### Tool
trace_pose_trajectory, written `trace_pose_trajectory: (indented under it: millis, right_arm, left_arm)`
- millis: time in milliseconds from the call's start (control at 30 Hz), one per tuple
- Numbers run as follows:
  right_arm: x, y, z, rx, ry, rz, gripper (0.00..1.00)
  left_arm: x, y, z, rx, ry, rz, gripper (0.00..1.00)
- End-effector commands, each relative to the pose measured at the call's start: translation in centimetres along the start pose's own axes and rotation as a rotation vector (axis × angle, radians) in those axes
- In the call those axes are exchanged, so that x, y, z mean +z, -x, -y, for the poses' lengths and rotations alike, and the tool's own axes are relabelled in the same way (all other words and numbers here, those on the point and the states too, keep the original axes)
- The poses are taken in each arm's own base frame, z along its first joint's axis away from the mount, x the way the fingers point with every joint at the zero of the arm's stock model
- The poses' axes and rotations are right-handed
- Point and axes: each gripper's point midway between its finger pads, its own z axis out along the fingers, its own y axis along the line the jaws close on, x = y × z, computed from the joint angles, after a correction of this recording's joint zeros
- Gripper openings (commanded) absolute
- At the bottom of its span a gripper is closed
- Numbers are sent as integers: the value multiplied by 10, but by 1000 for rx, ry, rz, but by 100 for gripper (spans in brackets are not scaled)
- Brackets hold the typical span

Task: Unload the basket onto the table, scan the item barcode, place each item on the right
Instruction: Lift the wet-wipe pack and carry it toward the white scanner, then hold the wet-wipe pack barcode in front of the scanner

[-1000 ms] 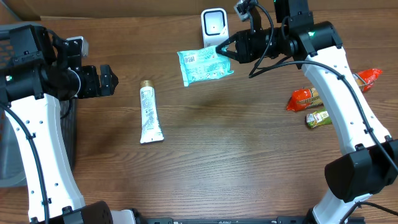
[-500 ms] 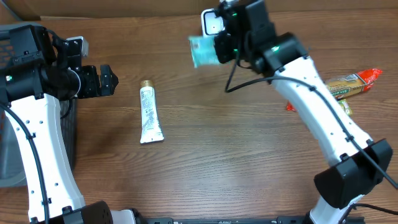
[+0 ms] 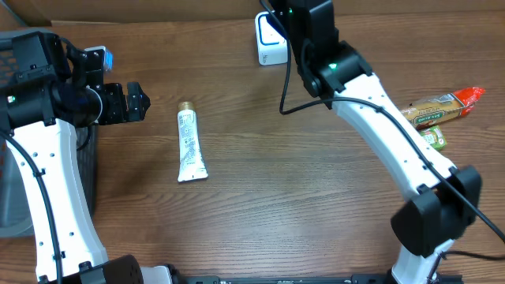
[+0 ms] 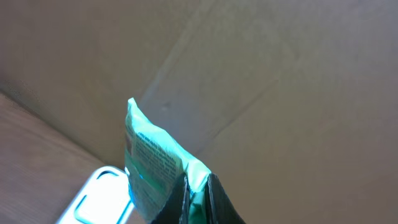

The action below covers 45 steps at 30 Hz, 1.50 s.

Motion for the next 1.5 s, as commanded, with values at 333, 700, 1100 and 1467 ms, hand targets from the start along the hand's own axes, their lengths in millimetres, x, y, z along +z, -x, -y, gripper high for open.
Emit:
trace_pose_trajectory:
  millis: [333, 700, 1100, 1467]
  right_arm:
    - [85, -60, -31, -548, -276, -57, 4]
    - [100, -89, -61, -623, -181, -94, 4]
    - [101, -110, -81, -679, -67, -144, 4]
    - [102, -106, -80, -673, -76, -124, 4]
  left_arm:
    - [-1, 3, 0, 28, 3, 6, 99]
    - [-1, 3, 0, 28, 3, 6, 99]
    - [-1, 3, -1, 27, 3, 6, 100]
    - [-1, 3, -1, 27, 4, 6, 99]
